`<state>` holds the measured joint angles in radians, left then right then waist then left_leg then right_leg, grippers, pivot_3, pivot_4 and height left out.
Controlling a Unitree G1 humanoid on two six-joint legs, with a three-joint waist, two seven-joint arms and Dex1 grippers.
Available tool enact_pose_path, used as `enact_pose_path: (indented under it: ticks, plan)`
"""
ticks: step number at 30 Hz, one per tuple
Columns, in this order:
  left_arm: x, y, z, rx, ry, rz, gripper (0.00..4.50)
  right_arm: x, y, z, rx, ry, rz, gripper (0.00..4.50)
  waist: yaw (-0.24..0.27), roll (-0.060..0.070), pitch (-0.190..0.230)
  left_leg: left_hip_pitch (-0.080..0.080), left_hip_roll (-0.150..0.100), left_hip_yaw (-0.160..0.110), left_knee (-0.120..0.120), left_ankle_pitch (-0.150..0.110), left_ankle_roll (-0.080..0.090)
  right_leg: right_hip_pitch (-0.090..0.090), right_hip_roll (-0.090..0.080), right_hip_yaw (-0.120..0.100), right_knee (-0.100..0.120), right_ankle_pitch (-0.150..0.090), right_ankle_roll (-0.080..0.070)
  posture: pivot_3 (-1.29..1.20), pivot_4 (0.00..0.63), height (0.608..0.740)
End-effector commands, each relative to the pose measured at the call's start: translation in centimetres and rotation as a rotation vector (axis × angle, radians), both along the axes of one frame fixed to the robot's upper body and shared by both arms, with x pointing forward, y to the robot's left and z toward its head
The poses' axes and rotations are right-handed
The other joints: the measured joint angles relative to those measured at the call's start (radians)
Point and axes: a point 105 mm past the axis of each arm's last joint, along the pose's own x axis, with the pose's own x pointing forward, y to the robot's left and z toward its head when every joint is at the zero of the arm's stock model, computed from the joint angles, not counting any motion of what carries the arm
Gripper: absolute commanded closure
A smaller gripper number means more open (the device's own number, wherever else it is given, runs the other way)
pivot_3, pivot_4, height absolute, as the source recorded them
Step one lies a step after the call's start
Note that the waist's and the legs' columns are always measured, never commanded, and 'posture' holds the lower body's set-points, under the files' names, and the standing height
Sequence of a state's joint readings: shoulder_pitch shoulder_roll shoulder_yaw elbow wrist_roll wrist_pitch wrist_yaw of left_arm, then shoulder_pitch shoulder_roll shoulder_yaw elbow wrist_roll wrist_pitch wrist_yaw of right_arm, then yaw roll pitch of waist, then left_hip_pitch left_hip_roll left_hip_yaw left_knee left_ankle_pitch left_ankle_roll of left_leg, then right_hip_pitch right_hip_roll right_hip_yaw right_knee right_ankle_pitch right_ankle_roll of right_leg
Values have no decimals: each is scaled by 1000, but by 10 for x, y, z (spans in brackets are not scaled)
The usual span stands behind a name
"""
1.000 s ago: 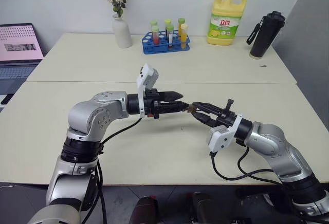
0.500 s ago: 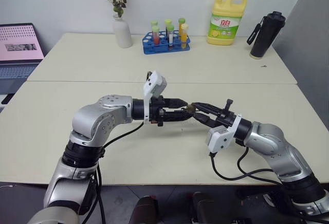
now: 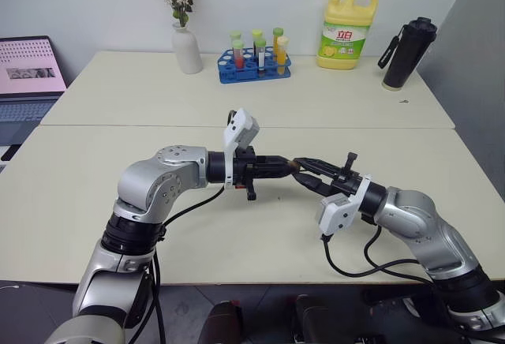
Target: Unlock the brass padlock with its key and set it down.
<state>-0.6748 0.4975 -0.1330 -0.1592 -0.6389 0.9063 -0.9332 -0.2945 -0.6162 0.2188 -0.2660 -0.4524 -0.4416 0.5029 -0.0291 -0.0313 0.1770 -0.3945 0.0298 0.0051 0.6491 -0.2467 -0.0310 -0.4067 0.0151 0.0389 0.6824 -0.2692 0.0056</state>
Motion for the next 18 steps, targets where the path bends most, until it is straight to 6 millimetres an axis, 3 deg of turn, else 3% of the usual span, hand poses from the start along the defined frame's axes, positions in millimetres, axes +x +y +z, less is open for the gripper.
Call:
enact_pose_path:
  ticks: [1,7,16,17,18]
  plan:
    - [-1,-4,8,-7,-44,-16,4342,-8,6,15,11,-73,48,3558,0,0,0,0,0,0,0,0,0,0,0,0,0,0,0,0,150,740]
    - [2,-2,7,-2,-57,-2,4342,-11,5,8,17,11,66,3558,0,0,0,0,0,0,0,0,0,0,0,0,0,0,0,0,150,740]
    - [5,3,7,2,-78,-9,4342,-7,-20,-1,19,172,-22,300,0,0,0,0,0,0,0,0,0,0,0,0,0,0,0,0,150,740]
    - [5,3,7,6,-84,-12,4342,-9,-25,-6,35,262,-31,7,1,0,0,0,0,0,0,0,0,0,0,0,0,0,0,0,150,740]
    - [6,4,7,8,-88,-14,4342,-11,-28,-10,46,329,-34,0,1,0,0,0,0,0,0,0,0,0,0,0,0,0,0,0,150,740]
